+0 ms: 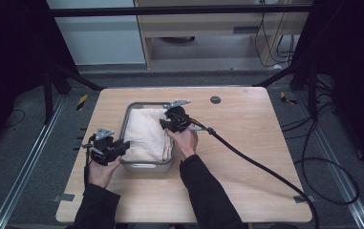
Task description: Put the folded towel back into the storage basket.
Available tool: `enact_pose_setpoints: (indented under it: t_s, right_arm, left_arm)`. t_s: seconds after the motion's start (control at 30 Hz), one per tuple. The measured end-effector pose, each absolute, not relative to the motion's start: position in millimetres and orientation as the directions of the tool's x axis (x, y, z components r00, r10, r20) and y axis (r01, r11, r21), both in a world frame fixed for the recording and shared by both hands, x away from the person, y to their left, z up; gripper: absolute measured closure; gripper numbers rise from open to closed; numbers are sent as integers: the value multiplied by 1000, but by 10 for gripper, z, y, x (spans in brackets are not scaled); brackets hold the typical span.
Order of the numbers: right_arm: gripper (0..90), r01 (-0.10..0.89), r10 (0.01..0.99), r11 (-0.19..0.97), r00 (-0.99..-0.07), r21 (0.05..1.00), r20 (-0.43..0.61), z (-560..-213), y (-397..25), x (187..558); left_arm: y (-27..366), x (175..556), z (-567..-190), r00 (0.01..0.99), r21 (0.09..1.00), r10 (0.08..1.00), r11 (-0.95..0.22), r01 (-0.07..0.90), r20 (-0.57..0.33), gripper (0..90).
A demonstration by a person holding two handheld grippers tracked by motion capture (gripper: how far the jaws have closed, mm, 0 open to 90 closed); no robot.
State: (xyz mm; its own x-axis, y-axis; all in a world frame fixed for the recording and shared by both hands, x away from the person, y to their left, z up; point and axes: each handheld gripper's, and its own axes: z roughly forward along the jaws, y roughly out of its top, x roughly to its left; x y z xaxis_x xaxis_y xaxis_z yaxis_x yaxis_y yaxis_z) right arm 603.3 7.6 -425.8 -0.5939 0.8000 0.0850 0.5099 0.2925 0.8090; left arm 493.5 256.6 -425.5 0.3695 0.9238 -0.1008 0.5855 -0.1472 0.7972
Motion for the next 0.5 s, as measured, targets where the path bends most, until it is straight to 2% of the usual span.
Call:
enact_pose_setpoints:
  t_s: [0.13,0.5]
  right_arm:
    - [584,484,800,308,-597,819,52,-4250,74,6026]
    - [459,435,800,276,-599,857,46,-4010,-200,5919]
  left_arm:
    - [2556,4899,-4188,372,815,924,-146,560,-90,638]
    - [2653,4807,-4078,361,853,927,-102,513,-106,593]
